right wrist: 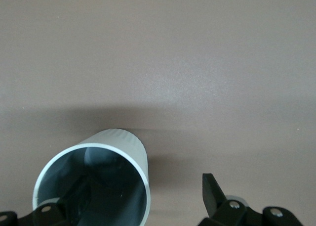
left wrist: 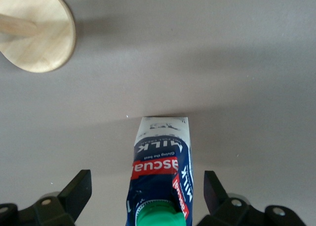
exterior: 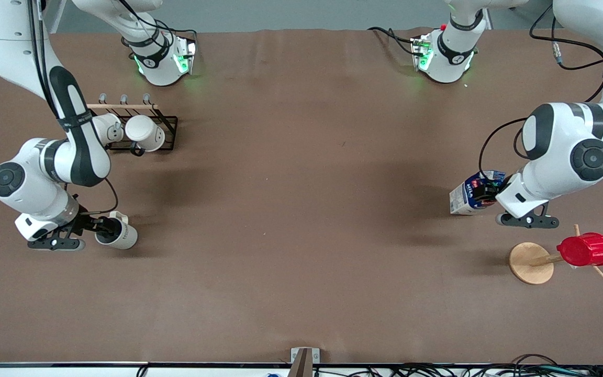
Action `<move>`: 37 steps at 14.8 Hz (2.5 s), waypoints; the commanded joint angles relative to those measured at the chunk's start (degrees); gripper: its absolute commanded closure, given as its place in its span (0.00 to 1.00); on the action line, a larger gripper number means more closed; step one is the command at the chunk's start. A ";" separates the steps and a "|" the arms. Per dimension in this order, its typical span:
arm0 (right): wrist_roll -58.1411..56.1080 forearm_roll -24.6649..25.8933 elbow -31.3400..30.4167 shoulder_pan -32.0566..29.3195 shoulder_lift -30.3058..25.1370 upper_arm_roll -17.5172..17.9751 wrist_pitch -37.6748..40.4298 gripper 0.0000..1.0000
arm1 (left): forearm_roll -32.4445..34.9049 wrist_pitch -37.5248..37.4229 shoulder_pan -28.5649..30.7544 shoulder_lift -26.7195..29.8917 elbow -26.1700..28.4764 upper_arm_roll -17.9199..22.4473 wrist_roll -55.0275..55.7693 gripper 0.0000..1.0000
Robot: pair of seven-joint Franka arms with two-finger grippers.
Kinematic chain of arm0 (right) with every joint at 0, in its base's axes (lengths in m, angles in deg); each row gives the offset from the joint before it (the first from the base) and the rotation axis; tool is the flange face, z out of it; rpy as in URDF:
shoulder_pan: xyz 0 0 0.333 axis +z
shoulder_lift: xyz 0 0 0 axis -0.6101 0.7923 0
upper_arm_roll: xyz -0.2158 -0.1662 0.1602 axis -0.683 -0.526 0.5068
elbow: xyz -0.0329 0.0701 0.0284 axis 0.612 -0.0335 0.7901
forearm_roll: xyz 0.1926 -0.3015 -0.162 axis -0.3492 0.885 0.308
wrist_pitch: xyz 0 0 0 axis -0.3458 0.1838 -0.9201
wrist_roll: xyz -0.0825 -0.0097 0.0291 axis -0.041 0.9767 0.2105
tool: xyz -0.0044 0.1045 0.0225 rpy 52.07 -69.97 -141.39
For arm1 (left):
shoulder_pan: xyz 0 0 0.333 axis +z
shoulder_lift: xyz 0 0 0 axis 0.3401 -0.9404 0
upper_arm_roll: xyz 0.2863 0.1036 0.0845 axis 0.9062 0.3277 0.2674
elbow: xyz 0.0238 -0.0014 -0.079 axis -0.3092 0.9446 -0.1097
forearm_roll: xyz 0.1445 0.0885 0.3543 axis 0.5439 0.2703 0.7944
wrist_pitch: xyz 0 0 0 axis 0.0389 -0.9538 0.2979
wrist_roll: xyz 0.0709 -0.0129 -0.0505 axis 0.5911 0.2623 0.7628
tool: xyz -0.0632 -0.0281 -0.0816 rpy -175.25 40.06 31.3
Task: Place cup and milk on table
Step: 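Lower the left gripper onto the milk carton while the right gripper reaches the mug, then grasp the carton with the left gripper while the right gripper carries the mug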
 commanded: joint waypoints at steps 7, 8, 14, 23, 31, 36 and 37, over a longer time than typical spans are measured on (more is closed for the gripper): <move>-0.10 -0.39 -1.07 -0.17 0.18 0.43 -0.21 1.00 | 0.41 -1.24 0.13 2.76 3.03 -0.13 -1.36 0.00; -0.10 -0.47 -0.98 0.27 0.00 0.43 0.49 1.00 | 0.32 -1.24 0.13 3.03 3.03 -0.13 -1.36 0.01; 8.57 -0.30 4.91 2.38 -4.83 9.28 14.74 1.00 | -2.66 -1.33 0.13 3.12 3.73 -0.13 -0.84 0.02; 51.89 7.35 14.21 17.91 0.08 21.61 15.26 1.00 | -2.75 -3.26 0.13 4.87 3.39 -0.04 -1.28 0.94; 70.12 16.31 22.48 27.07 10.72 21.61 14.74 1.00 | -2.58 -11.26 -2.51 3.39 -8.03 -3.72 4.59 0.95; 71.79 17.28 23.63 29.88 13.01 21.52 14.56 0.99 | -2.14 -10.56 -6.89 0.58 -9.80 -10.49 17.15 0.94; 71.96 17.28 23.72 30.41 13.36 21.52 14.47 0.98 | -1.88 -10.47 -9.25 -1.00 -11.19 -10.67 19.79 0.94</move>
